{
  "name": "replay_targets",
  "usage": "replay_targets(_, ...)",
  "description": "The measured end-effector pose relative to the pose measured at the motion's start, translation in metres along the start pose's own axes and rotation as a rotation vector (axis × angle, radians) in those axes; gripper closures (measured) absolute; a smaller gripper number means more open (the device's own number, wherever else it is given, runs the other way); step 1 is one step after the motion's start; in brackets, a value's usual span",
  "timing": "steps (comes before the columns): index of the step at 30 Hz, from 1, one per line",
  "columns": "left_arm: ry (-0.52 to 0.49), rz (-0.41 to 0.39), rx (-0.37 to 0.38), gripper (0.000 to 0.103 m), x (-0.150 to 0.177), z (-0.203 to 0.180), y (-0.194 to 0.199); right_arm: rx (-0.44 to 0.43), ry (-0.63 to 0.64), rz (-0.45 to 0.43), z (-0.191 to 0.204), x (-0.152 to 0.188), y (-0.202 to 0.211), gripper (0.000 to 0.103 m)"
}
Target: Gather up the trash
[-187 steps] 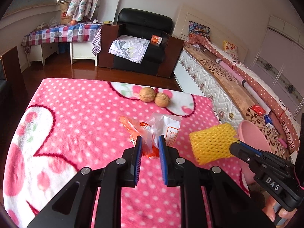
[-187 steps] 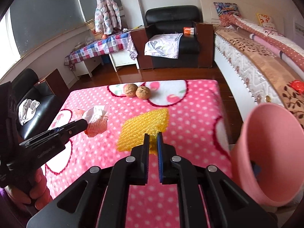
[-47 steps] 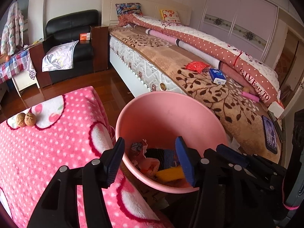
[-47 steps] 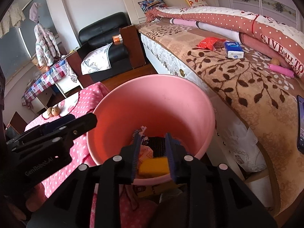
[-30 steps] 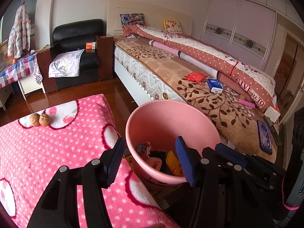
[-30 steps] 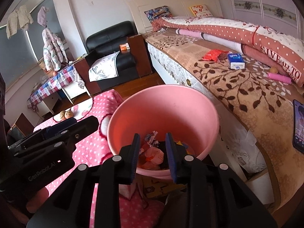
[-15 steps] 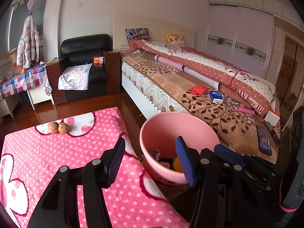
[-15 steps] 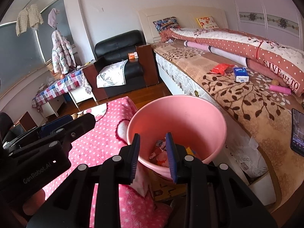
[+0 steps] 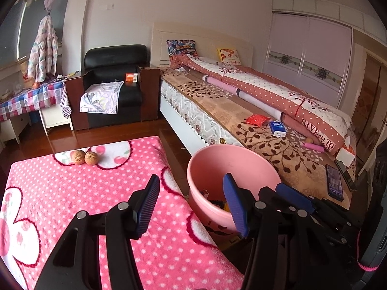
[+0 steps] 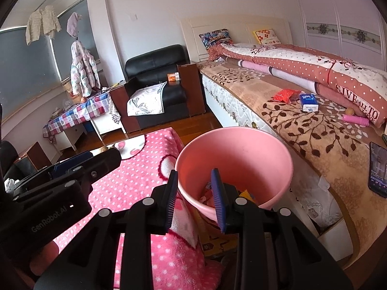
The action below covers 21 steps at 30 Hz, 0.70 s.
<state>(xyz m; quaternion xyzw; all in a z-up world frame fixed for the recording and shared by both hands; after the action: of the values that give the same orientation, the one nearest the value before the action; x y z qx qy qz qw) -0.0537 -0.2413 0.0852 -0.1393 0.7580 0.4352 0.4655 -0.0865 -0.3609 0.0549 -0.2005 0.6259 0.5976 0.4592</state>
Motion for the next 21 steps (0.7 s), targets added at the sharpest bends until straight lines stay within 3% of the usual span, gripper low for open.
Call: replay_targets(21,0.032,-0.006,-0.004,0.049,0.005,0.012,0.009,0.0,0.008,-0.003,0.011,0.001,0.003,0.074)
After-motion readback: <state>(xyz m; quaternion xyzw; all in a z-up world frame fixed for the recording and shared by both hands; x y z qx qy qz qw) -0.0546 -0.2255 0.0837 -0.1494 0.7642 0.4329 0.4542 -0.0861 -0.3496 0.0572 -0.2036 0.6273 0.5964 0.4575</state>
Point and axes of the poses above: each gripper's, at about its wrist camera, not at the fingertips, and y roughly against the way its jaws point, z to its left, x to its underside, the point moved 5 cm from there along -y, roughly the way its jaws point, and after that the axes turned 7 degrees about x, right-handed, at the moved point
